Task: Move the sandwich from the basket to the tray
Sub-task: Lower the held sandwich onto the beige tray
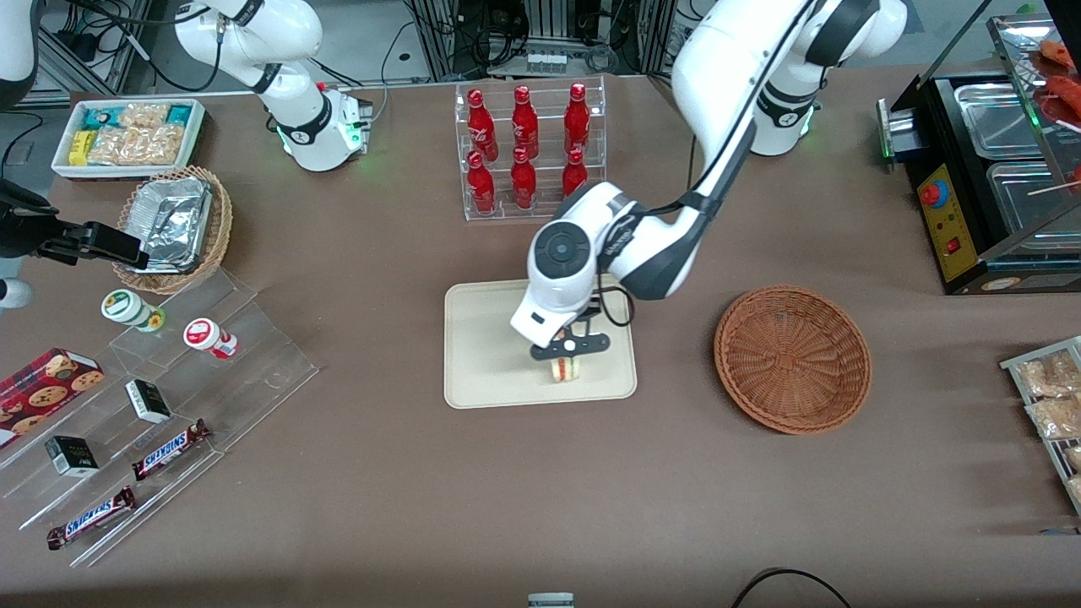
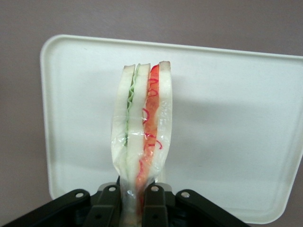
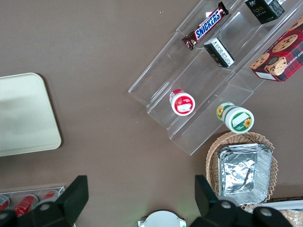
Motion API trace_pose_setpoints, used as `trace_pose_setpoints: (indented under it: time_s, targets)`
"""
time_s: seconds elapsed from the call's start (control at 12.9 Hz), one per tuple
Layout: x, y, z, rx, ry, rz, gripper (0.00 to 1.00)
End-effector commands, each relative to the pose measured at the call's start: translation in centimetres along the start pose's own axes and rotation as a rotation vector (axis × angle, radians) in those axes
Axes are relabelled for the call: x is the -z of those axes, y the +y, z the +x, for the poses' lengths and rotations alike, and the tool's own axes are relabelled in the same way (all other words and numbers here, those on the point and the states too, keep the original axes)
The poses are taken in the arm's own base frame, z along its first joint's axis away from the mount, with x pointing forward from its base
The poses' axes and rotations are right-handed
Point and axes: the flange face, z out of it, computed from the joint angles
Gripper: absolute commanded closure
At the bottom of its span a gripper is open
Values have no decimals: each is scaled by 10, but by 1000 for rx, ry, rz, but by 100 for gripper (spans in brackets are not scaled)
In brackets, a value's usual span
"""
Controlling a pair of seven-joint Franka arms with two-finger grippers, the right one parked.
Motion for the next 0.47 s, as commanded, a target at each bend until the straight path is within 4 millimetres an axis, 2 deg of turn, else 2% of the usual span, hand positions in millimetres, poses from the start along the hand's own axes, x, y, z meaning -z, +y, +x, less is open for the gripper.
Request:
trace_pose_setpoints:
  time_s: [0.0, 0.16, 0.39]
  targets:
    - [-20, 26, -7, 18, -9, -4, 100]
    - [-28, 34, -17, 3, -26, -8, 100]
    - [-38, 35, -16, 27, -31, -5, 100]
